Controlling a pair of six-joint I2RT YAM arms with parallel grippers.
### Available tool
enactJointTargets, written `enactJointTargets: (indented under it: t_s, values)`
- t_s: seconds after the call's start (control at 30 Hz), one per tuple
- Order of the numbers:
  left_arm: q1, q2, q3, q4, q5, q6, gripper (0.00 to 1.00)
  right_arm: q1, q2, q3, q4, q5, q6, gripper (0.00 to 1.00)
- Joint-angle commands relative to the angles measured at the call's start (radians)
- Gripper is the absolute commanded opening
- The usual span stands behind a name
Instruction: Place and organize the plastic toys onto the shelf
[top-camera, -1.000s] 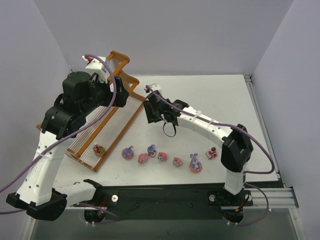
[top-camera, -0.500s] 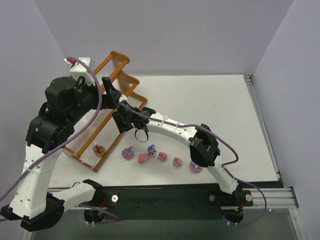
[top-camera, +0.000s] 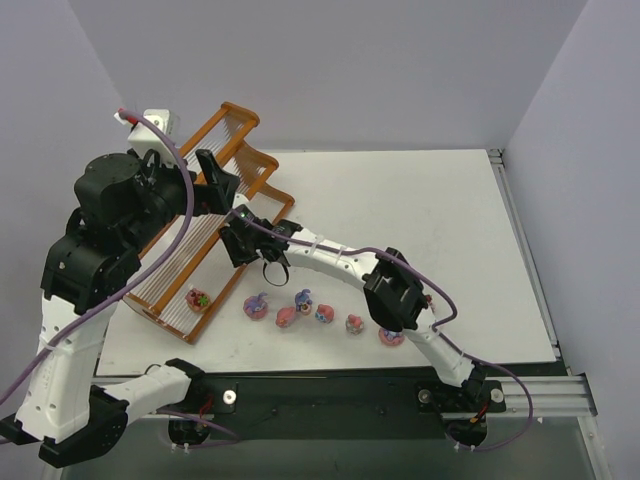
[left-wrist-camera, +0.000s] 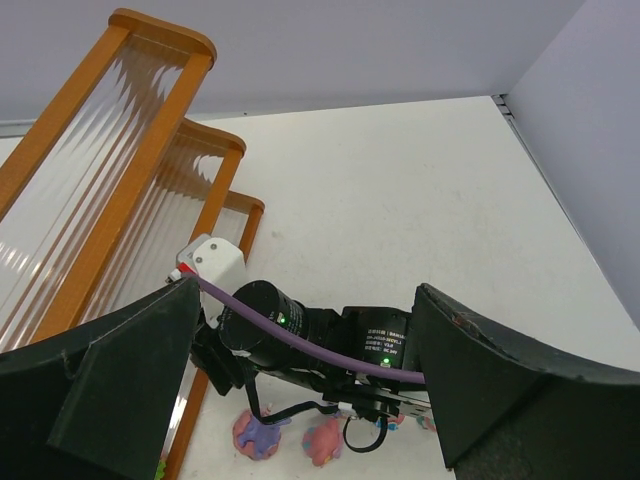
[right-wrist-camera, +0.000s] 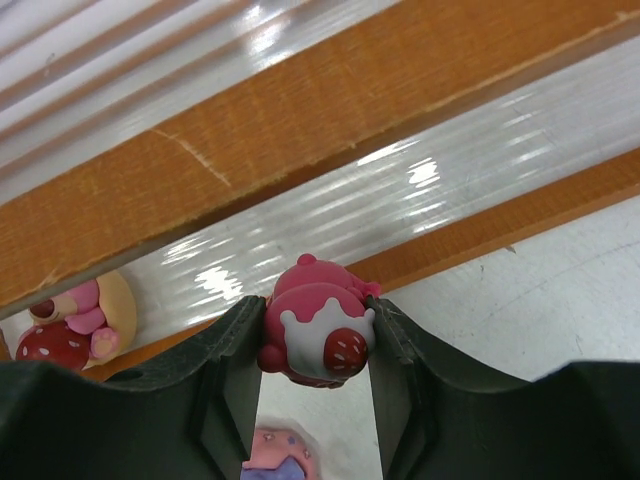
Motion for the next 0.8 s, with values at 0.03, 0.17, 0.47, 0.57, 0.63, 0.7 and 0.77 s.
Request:
enactJointTargets:
  t_s: [0.03,0.17,0.47,0.57,0.63,0.7,0.77]
  values:
    - [-0.006,0.003,0.035,0.031,-0.004,0.004,0.98,0.009,0.004,0.001,0.126,-0.022,-0.040,0.00]
    - [-0.006,0.009,0.033,0.028,-0.011,0.005,0.97,0.009,-0.002,-0.047,0.183,-0.036,-0.080,0.00]
    - [-0.006,0.029,0.030,0.022,-0.021,0.004,0.97,0.009,-0.054,-0.195,0.334,-0.036,-0.120,0.00]
    - [-0.006,0.032,0.029,0.022,-0.022,0.004,0.97,0.009,-0.050,-0.208,0.347,-0.036,-0.125,0.00]
    - [-0.006,0.034,0.030,0.020,-0.025,0.002,0.97,0.009,-0.048,-0.208,0.357,-0.036,-0.123,0.00]
    - [-0.006,0.035,0.032,0.019,-0.028,0.004,0.97,0.008,-0.040,-0.206,0.364,-0.036,-0.123,0.00]
    - [-0.006,0.034,0.032,0.015,-0.031,0.002,0.97,0.006,-0.037,-0.208,0.370,-0.036,-0.123,0.00]
